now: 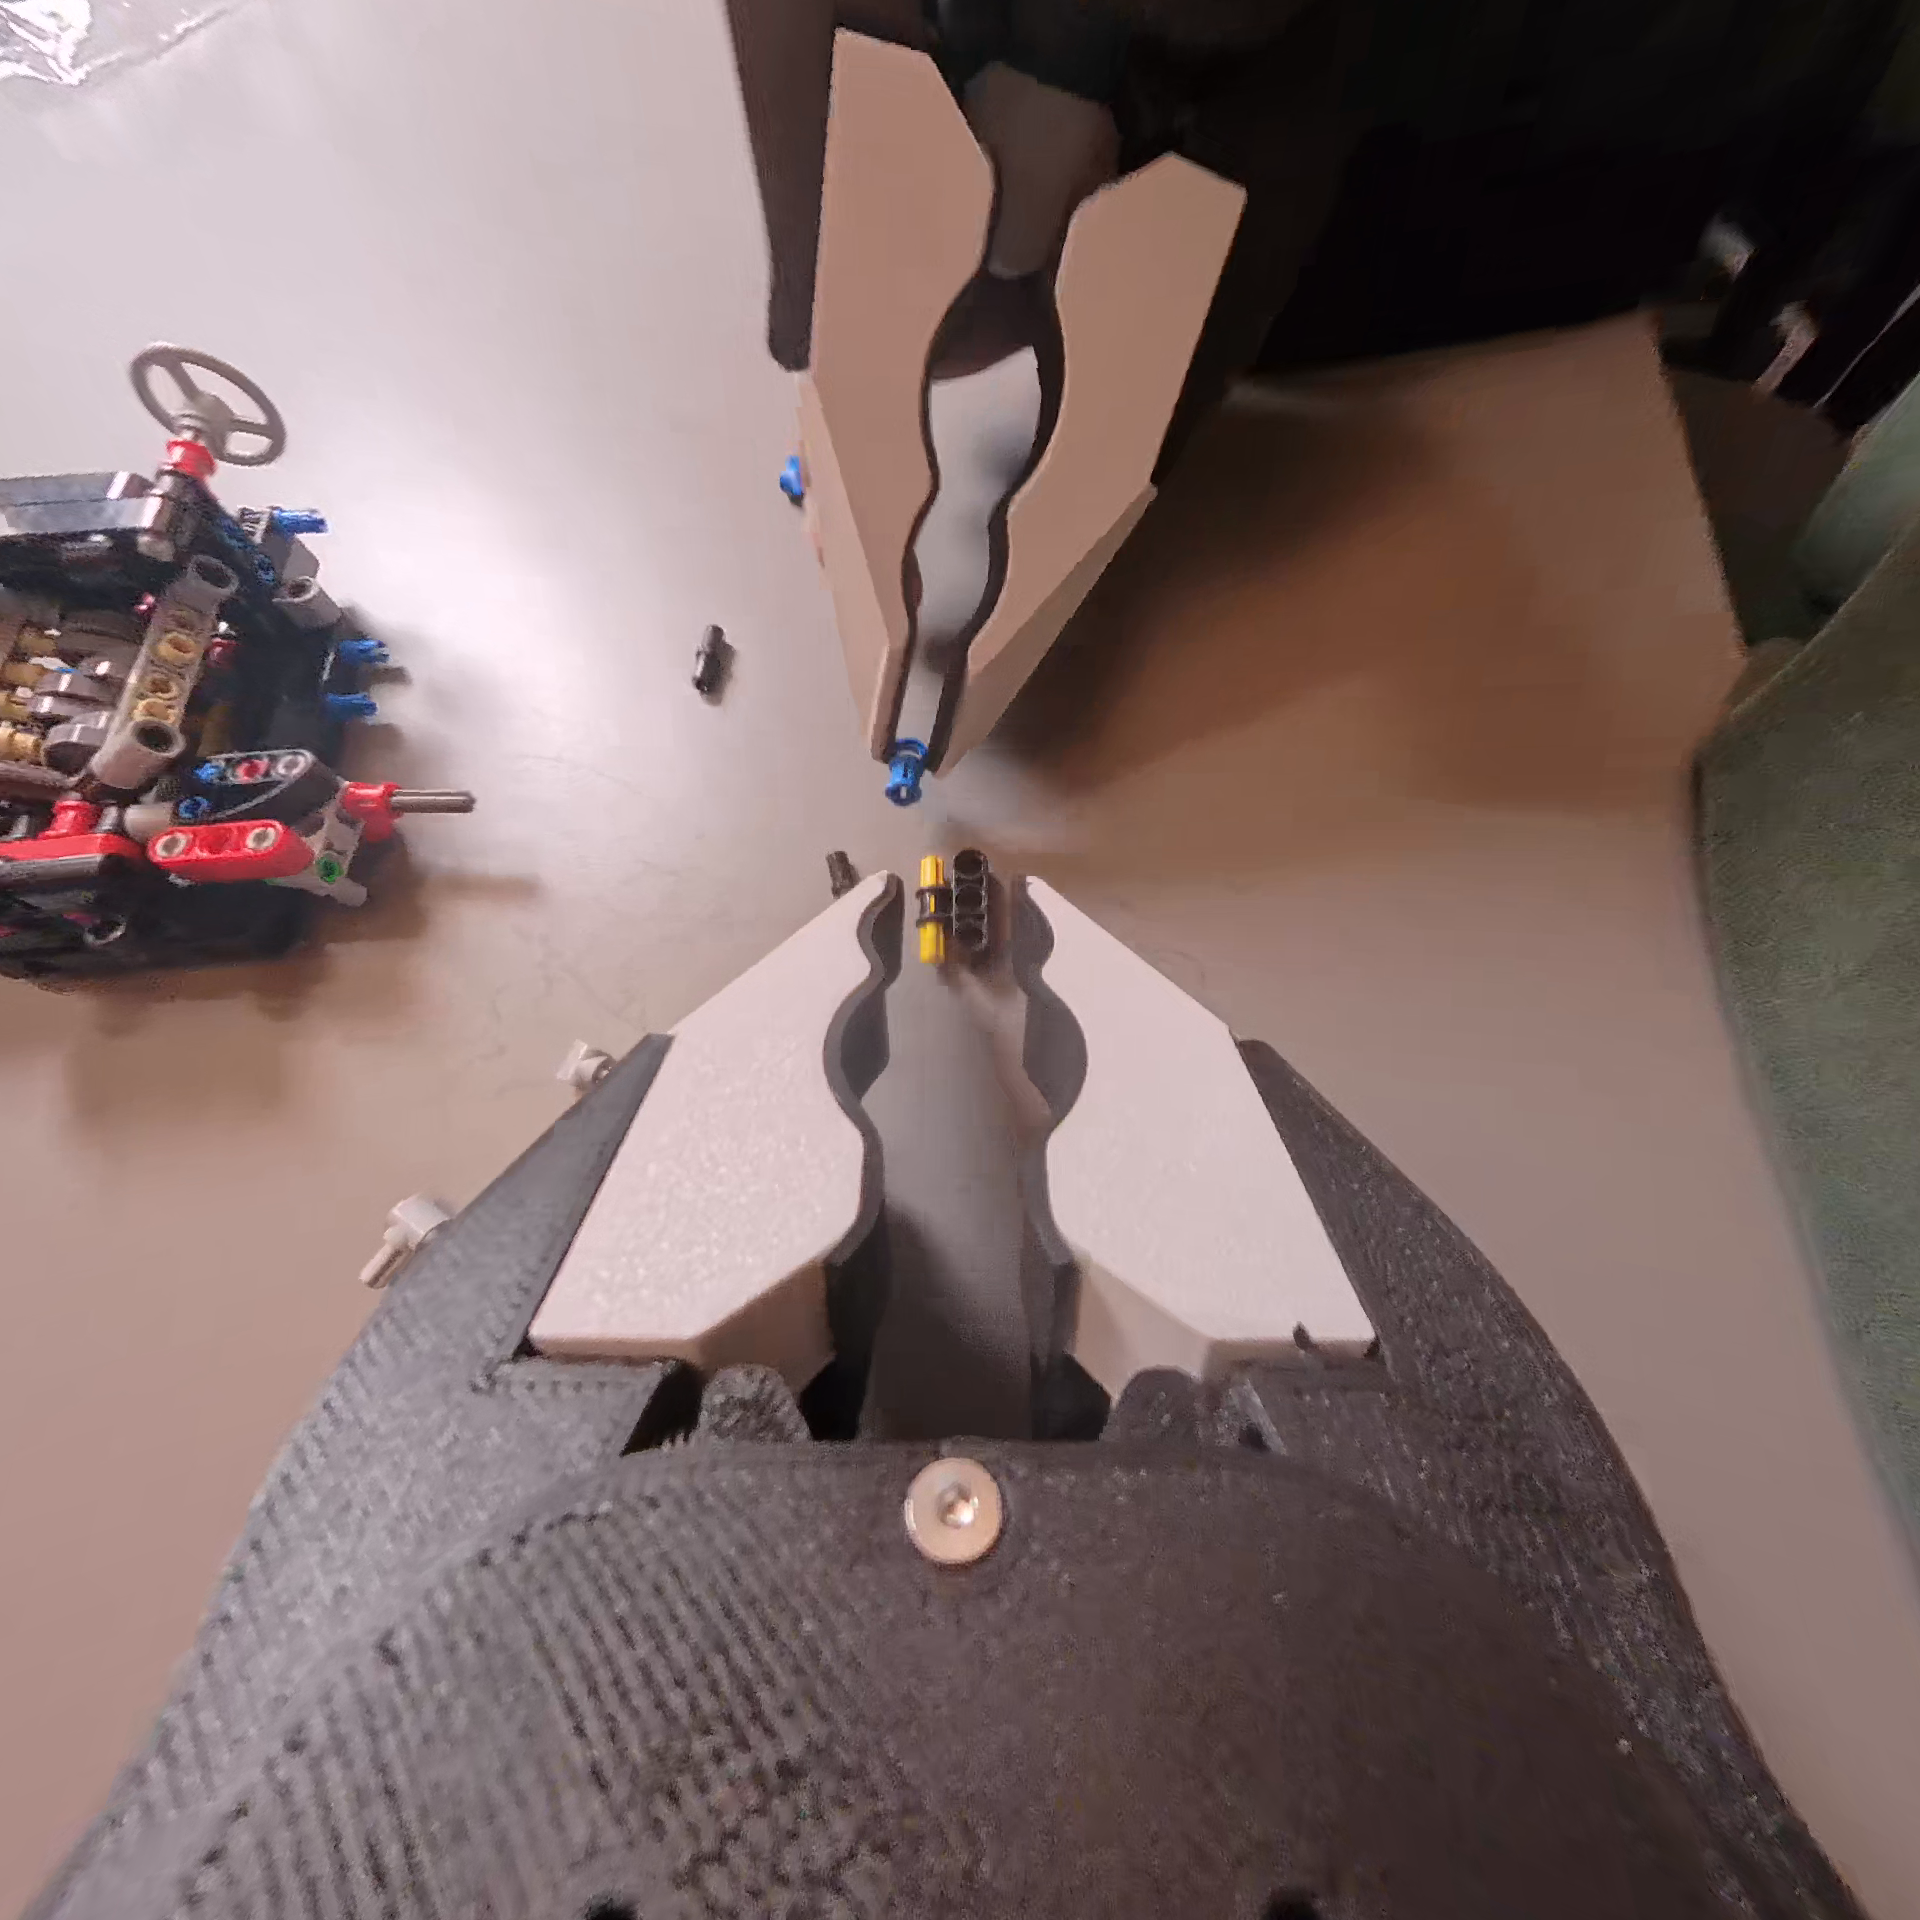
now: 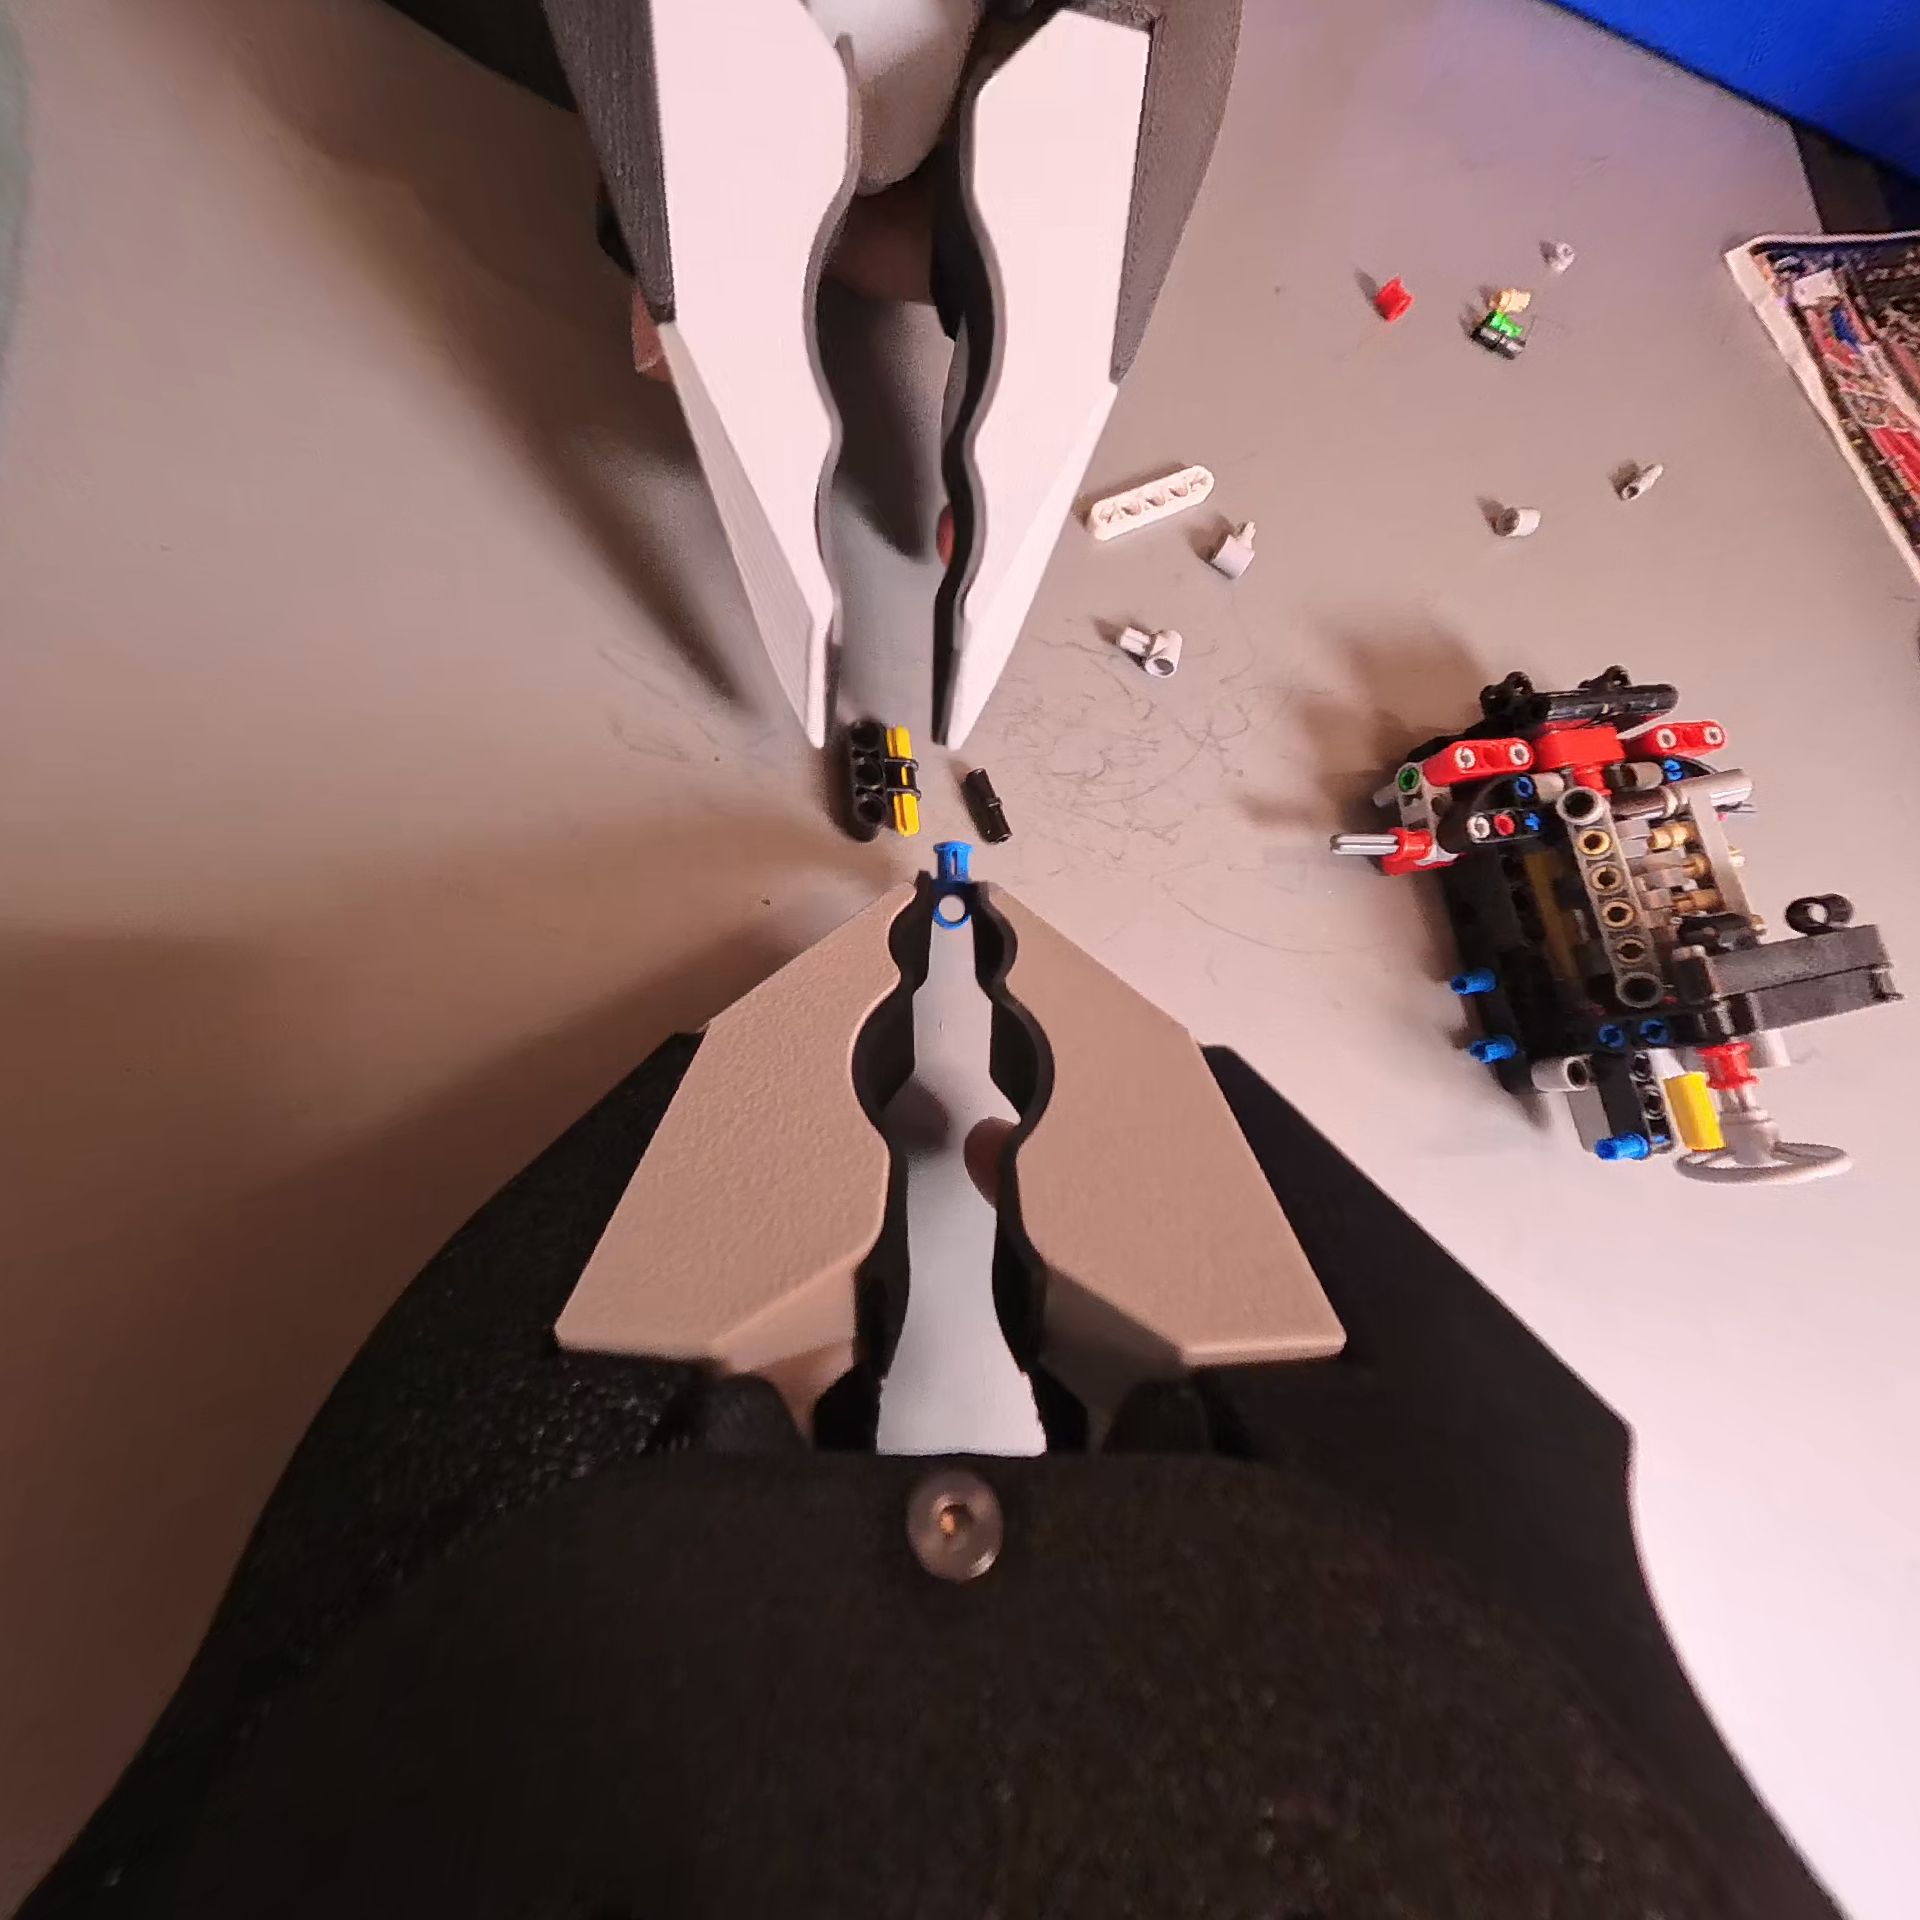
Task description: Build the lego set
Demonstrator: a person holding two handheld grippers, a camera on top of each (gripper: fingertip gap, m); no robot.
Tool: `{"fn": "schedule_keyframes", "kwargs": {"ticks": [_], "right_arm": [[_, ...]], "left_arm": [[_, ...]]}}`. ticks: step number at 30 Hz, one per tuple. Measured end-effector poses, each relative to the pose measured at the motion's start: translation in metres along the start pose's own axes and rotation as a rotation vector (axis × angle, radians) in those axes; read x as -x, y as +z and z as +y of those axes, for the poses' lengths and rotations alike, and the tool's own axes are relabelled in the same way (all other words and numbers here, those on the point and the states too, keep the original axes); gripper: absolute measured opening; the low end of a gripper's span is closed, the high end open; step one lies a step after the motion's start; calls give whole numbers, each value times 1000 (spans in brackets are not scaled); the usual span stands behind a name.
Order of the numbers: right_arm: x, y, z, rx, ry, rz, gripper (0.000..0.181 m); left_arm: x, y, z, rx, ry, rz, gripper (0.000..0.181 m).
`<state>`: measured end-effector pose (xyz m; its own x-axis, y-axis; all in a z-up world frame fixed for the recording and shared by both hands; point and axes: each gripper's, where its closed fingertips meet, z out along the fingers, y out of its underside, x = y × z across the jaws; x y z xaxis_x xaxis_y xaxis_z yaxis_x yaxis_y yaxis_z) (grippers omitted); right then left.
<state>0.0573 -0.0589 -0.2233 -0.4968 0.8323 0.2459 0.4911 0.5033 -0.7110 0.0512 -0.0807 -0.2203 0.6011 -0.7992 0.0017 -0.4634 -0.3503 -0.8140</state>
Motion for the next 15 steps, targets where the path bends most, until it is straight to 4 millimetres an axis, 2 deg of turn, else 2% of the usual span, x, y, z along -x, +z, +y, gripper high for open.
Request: {"fn": "schedule_keyframes", "kwargs": {"ticks": [7,11,15], "right_arm": [[-6,-7,-16,-84,-3,46,5],[-4,-7,-25,-126,-22,51,5],[-1,-7,-30,-149,-34,50,5]], "left_arm": [[5,-10,-26,-176,-308,108,22],[8,-8,-29,-207,-443,155,21],[4,-6,-28,-198,-459,181,10]]}}
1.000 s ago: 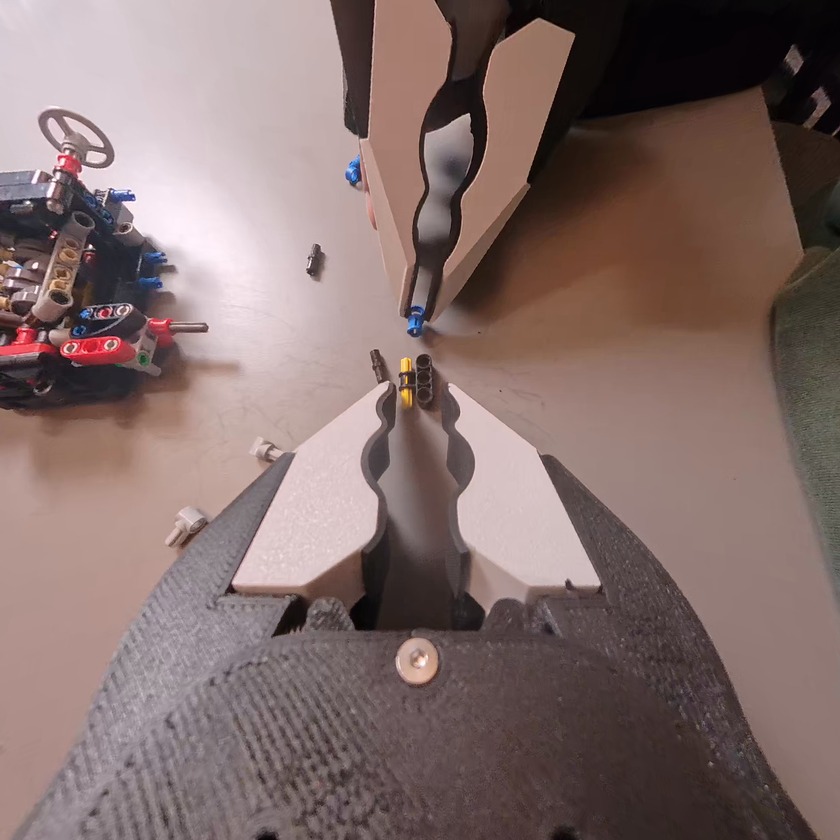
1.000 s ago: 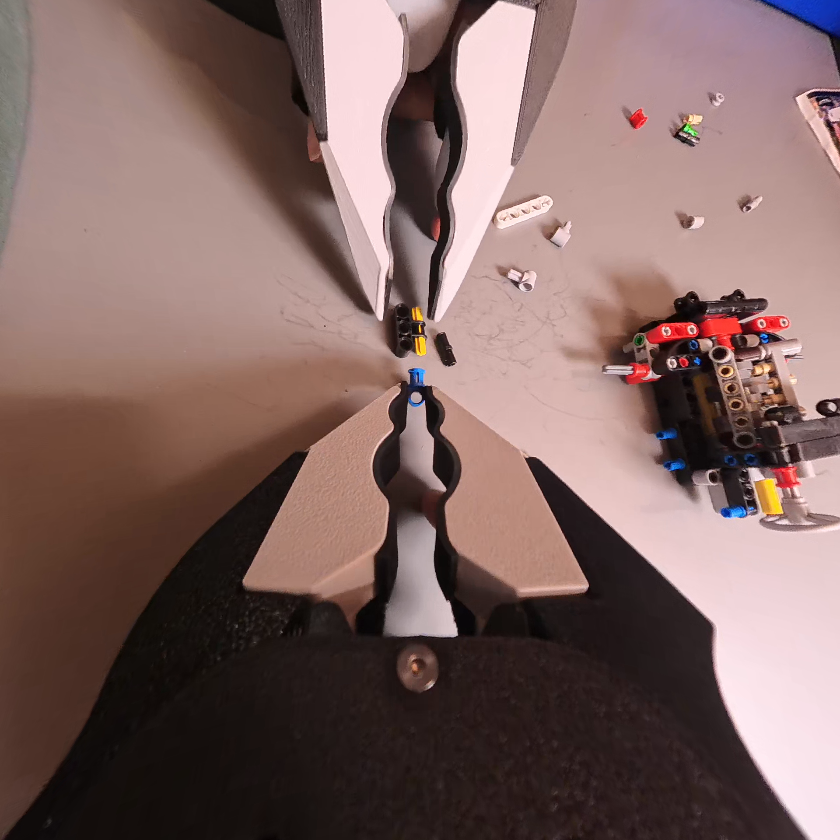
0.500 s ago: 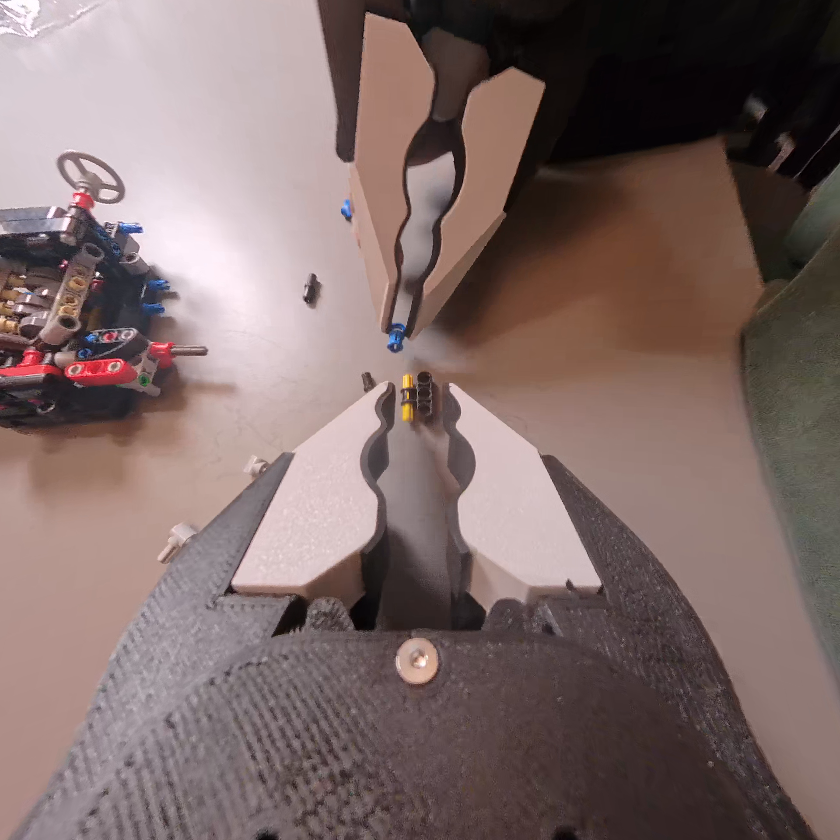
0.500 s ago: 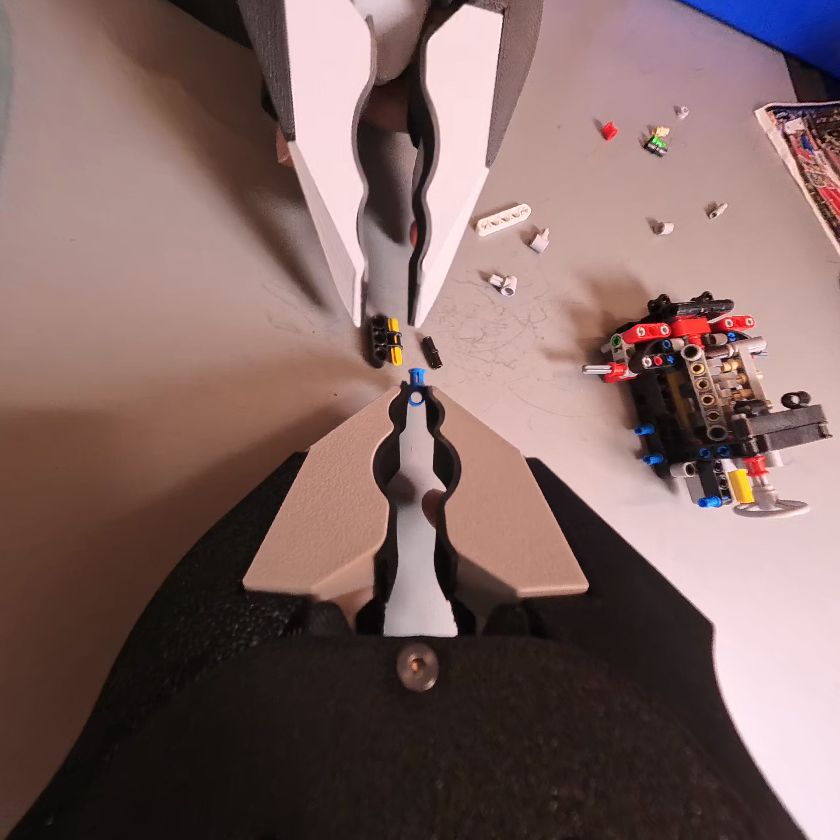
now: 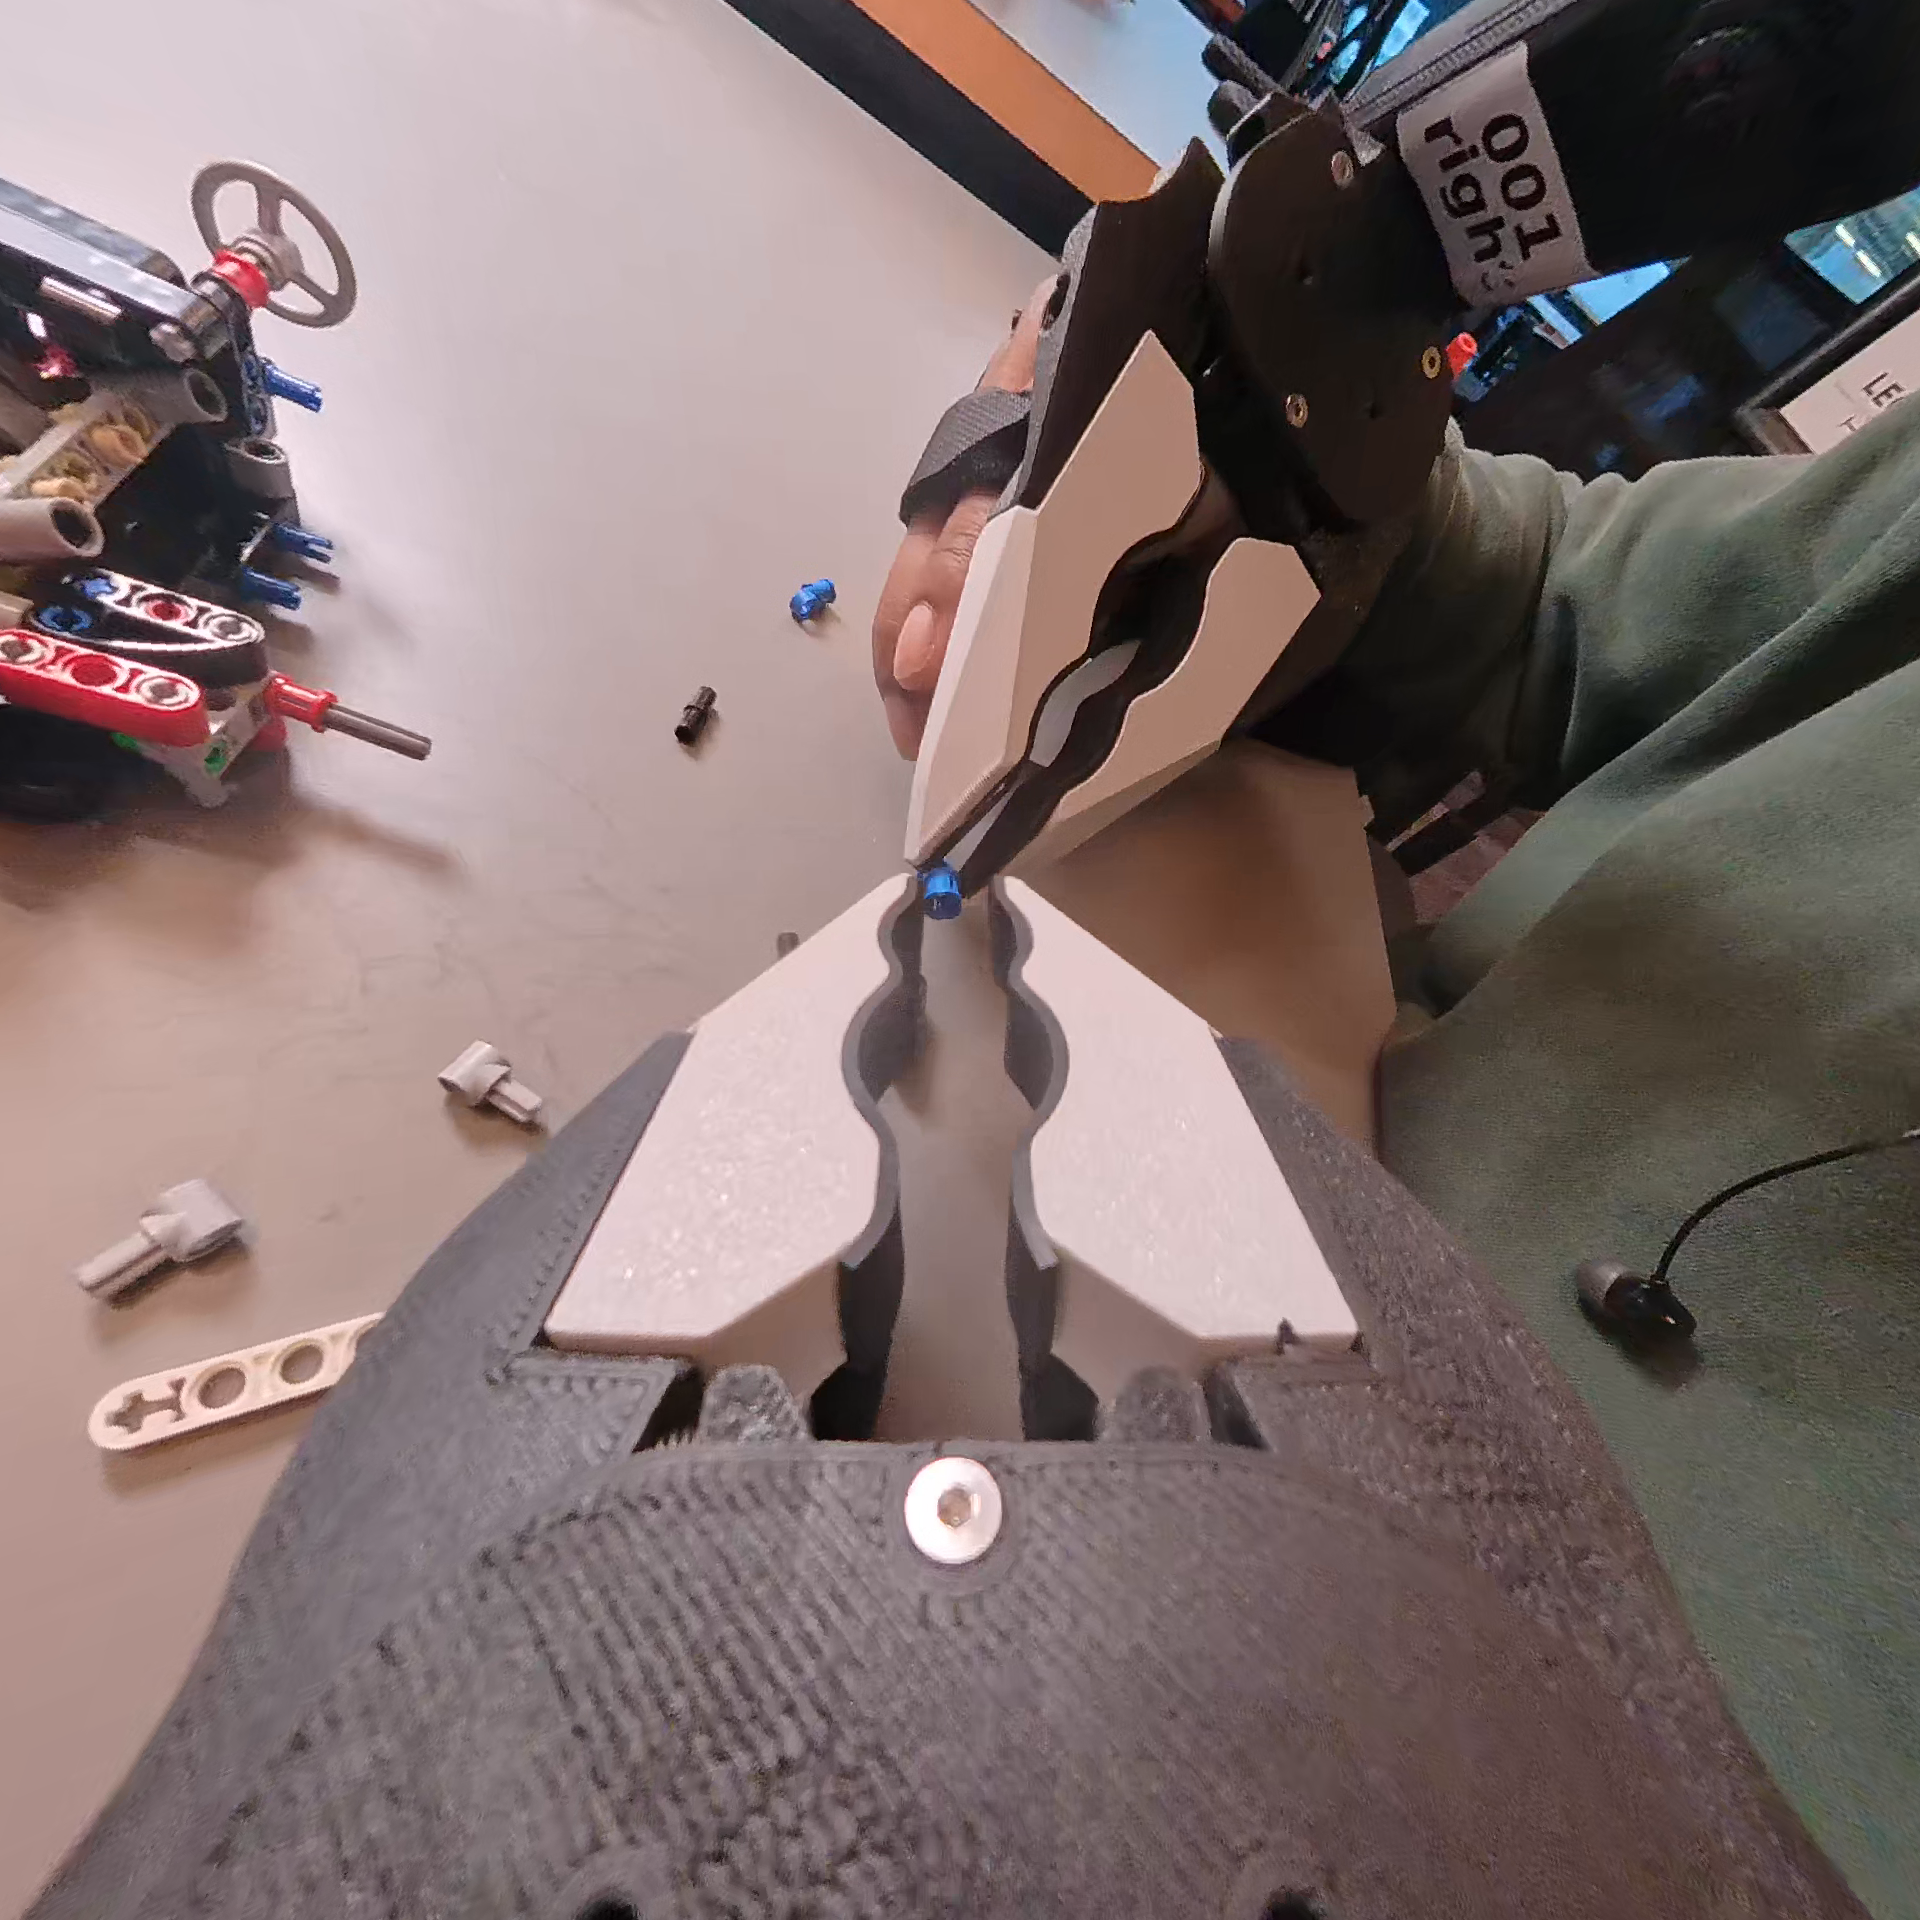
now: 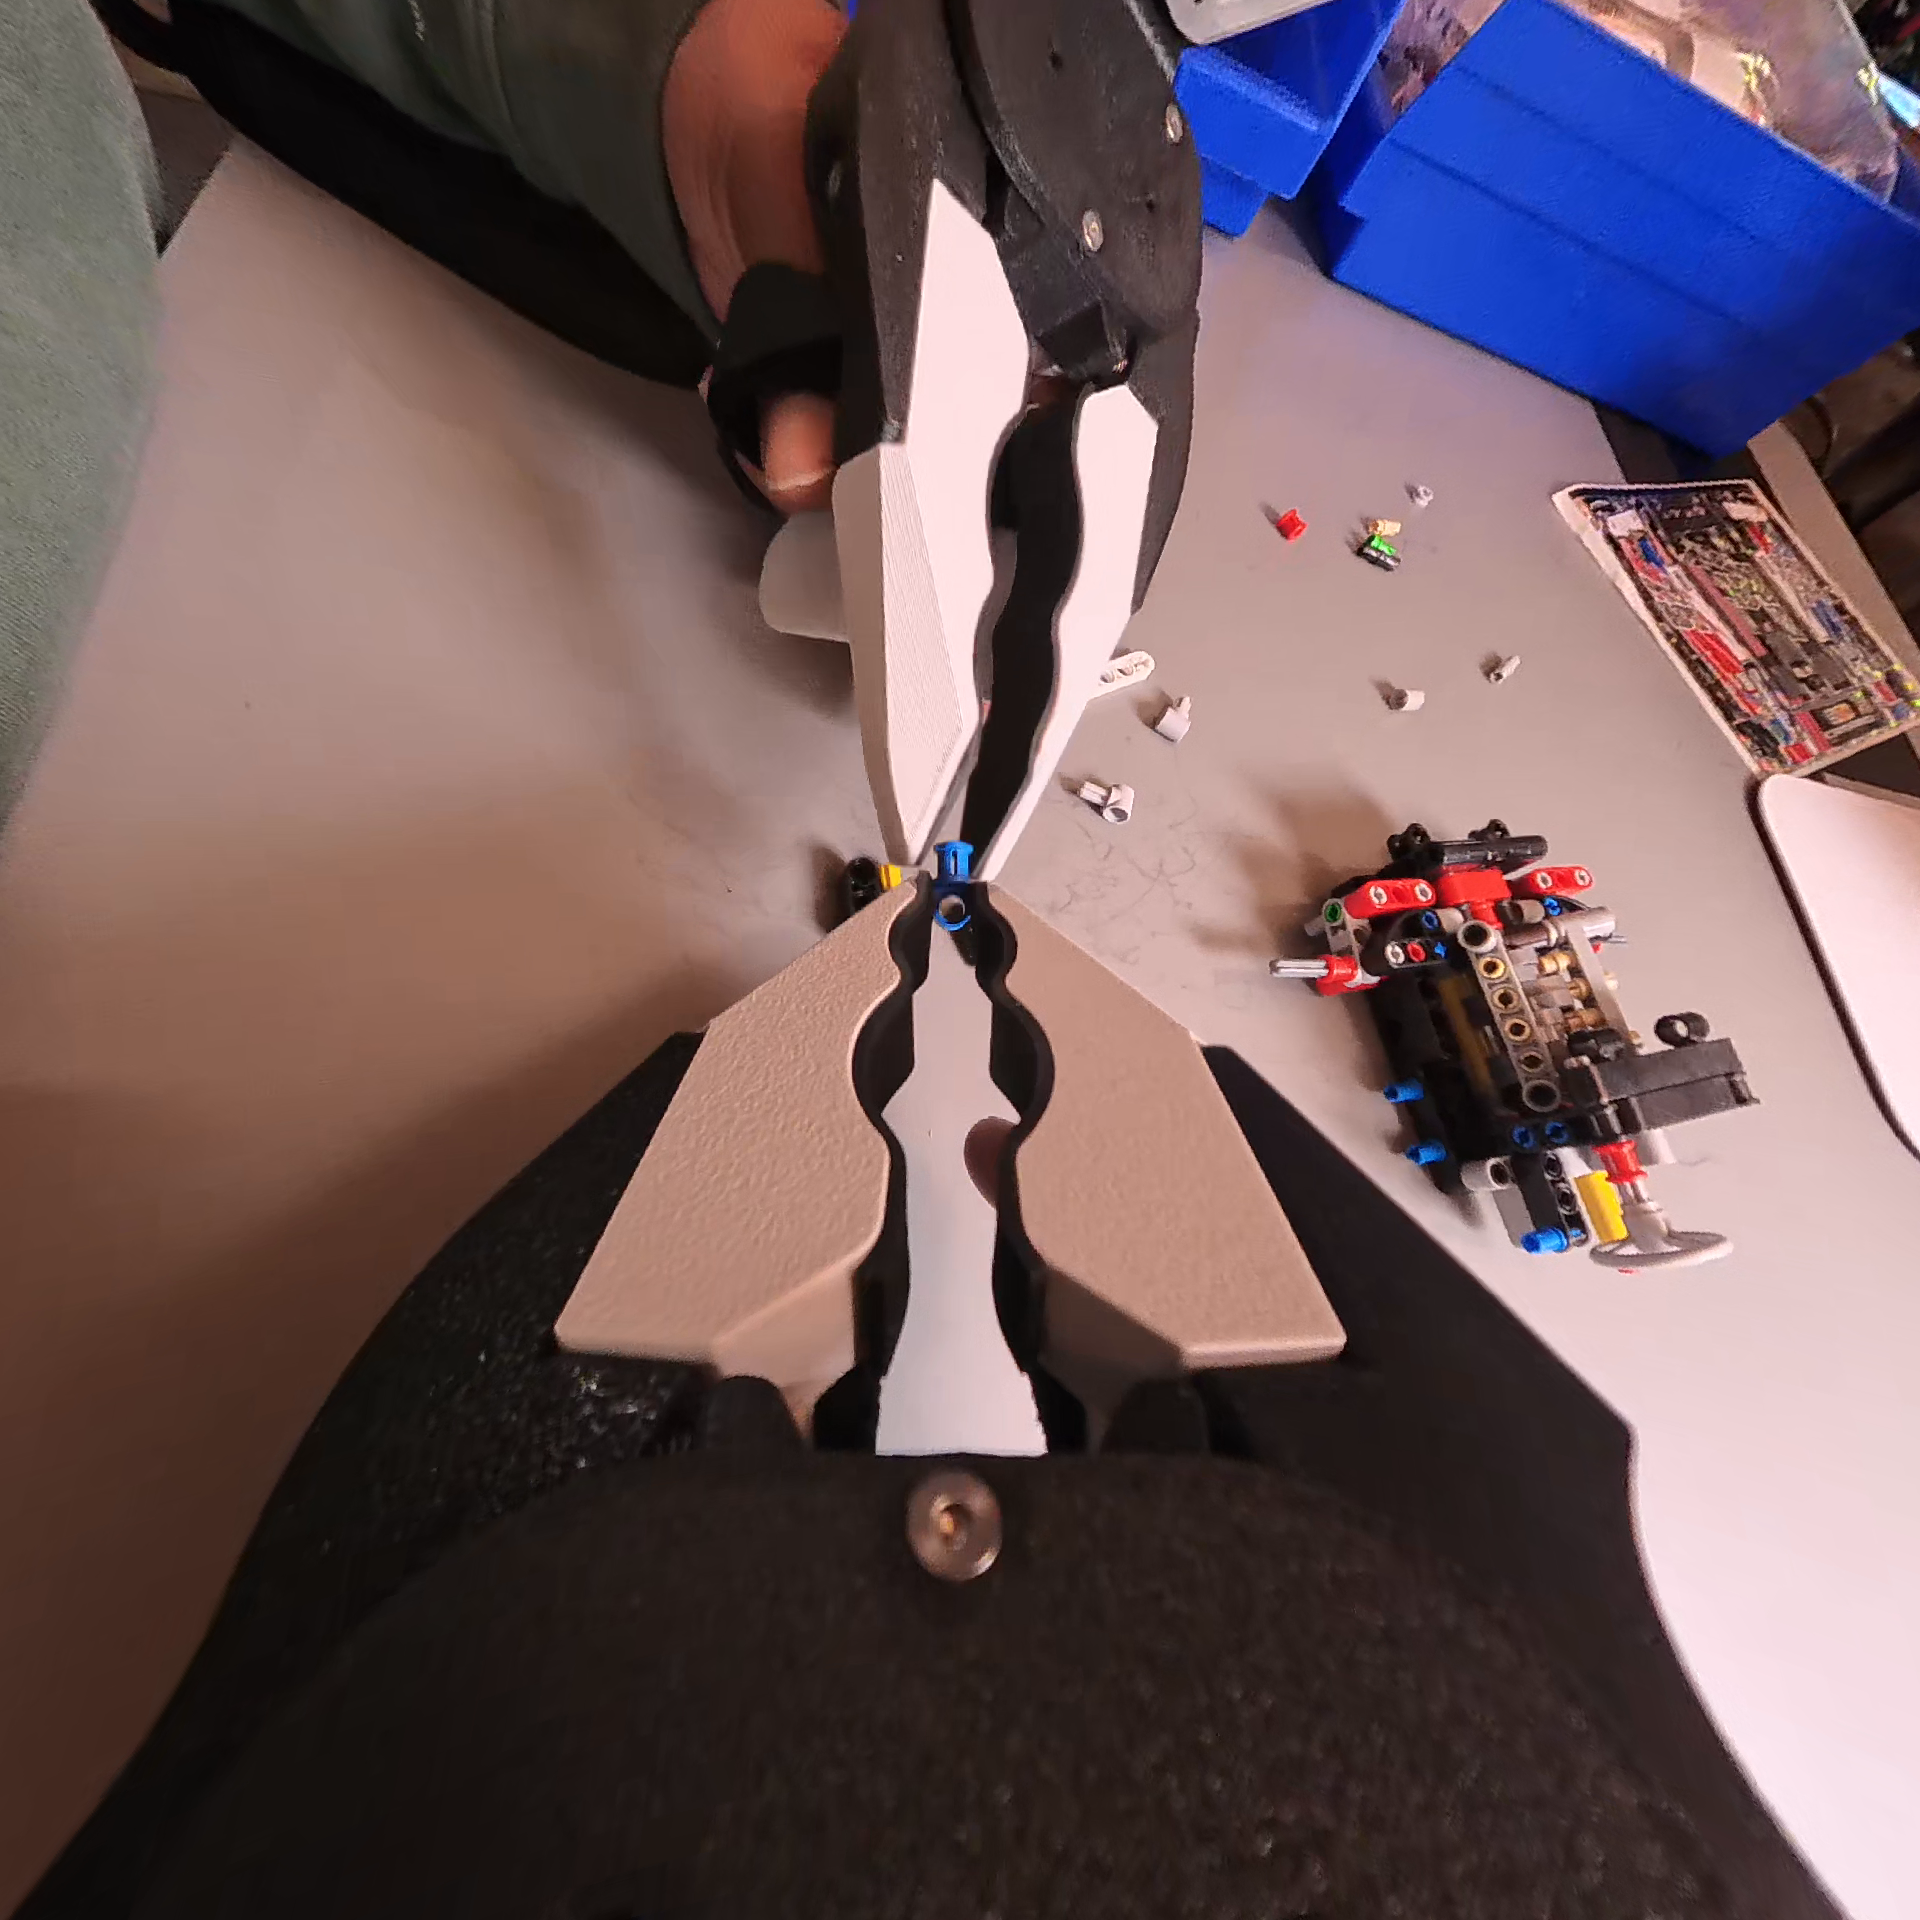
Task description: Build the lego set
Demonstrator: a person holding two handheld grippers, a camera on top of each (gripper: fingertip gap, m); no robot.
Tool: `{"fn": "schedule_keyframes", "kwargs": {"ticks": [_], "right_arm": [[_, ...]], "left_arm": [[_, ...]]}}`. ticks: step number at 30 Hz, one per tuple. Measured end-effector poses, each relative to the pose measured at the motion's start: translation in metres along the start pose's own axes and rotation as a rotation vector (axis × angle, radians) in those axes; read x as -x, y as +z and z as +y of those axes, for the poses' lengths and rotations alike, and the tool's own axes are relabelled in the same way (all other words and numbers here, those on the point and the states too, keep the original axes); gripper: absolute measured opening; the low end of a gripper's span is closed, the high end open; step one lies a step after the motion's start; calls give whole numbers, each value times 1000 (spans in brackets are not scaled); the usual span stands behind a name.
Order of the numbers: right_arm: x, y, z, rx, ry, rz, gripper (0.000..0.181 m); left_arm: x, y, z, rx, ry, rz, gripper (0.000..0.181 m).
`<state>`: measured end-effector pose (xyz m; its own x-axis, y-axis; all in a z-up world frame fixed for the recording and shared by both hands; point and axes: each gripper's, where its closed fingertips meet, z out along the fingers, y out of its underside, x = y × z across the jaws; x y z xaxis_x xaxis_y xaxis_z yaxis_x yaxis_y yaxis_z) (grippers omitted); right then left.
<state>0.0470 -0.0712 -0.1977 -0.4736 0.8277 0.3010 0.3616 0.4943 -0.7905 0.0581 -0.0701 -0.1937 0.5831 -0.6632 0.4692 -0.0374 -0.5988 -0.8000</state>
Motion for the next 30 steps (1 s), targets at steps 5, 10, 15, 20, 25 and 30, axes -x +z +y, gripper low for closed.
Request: {"fn": "schedule_keyframes", "kwargs": {"ticks": [5,10,15,20,25,30], "right_arm": [[0,0,4,13,1,-6,6],[-2,-2,5,13,13,-2,5],[1,0,3,9,8,-11,6],[-2,0,11,39,21,-6,6],[-8,-1,23,83,38,8,6],[-8,-2,23,84,38,11,6]], "left_arm": [[4,1,3,26,43,-37,9],[6,-1,7,56,86,-61,13],[2,2,7,52,88,-45,14],[2,3,12,92,186,-75,21],[15,0,29,221,443,-197,33],[24,-3,31,249,486,-241,30]]}}
